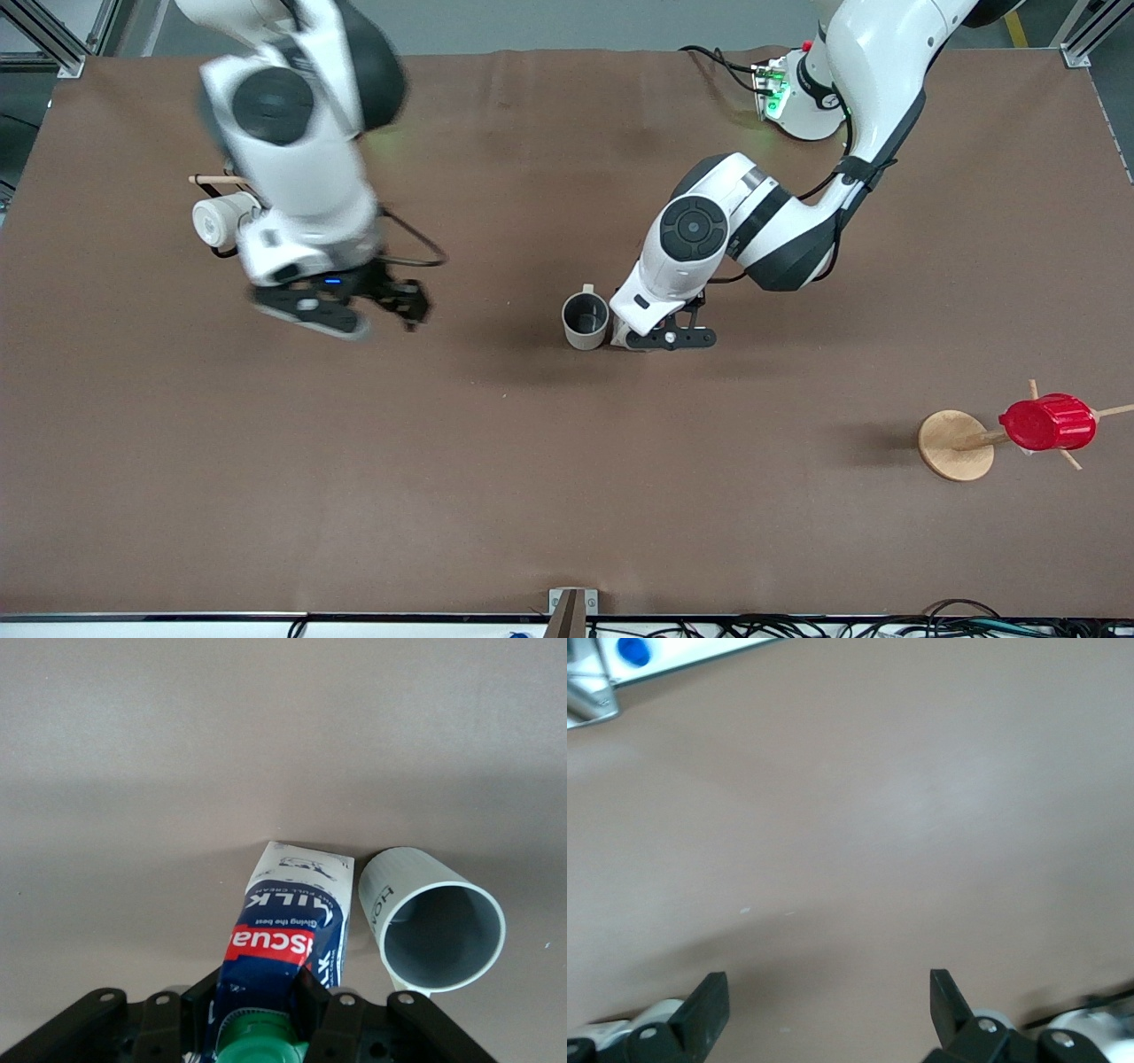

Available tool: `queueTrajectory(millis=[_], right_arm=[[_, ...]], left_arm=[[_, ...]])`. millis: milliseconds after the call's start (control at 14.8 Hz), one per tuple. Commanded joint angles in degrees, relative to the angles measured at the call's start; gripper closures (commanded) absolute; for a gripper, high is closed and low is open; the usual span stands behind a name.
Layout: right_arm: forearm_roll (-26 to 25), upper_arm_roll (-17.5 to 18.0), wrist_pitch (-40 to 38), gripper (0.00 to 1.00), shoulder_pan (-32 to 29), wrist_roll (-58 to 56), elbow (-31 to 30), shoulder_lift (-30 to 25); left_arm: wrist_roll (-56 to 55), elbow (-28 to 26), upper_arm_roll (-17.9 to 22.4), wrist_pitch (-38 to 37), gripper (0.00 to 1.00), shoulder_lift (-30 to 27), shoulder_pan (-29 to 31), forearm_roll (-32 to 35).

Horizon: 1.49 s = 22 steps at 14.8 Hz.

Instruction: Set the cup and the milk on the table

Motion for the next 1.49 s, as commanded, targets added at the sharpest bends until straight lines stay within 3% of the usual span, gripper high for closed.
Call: queueTrajectory(millis=[0, 270, 473, 608, 676, 811, 1081, 1284, 1419], right_arm=[[2.5, -5.5, -3.3, 0.0, -3.4, -10.8, -3.2, -6.2], [8.2, -18.0, -7.8, 0.0, -2.8, -26.8, -3.0, -11.1], [9.6, -21.6, -11.7, 0.0, -4.1, -32.2, -2.1, -13.7], [9.7, -21.8, -17.9, 0.0, -6.9, -37.0, 2.7, -13.7], [9.6, -21.8, -20.0, 0.0, -7.0, -37.9, 3.6, -13.6], [9.7, -21.7, -19.7, 0.0, -6.5, -37.7, 3.5, -13.5], [11.3, -21.5, -19.3, 0.0, -7.8, -37.7, 3.2, -13.4], [13.2, -20.6, -19.4, 0.0, -9.9, -38.0, 3.0, -13.3], [12.6, -20.6, -19.6, 0.0, -9.4, -38.6, 3.2, -13.3]], left_arm=[[-1.9, 2.0, -0.4, -1.4, 0.79, 1.4, -0.6, 1.7], [-1.5, 1.6, -0.4, -1.4, 0.74, 1.5, -0.7, 2.5], [-0.9, 1.5, -0.4, -1.4, 0.65, 1.5, -0.7, 2.5], [-0.9, 1.5, -0.4, -1.4, 0.24, 1.5, -0.7, 2.6], [-0.9, 1.6, -0.4, -1.4, 0.12, 1.5, -0.6, 3.2], [-0.8, 1.7, -0.5, -1.4, 0.0, 1.5, -0.6, 3.5], [-0.7, 2.2, -0.5, -1.4, 0.0, 0.1, -0.8, 3.4], [-1.2, 6.3, -0.3, -1.7, 0.0, -2.7, -0.6, 2.4], [-0.4, 6.2, 1.0, -2.5, 0.0, -6.3, 0.2, -0.4]])
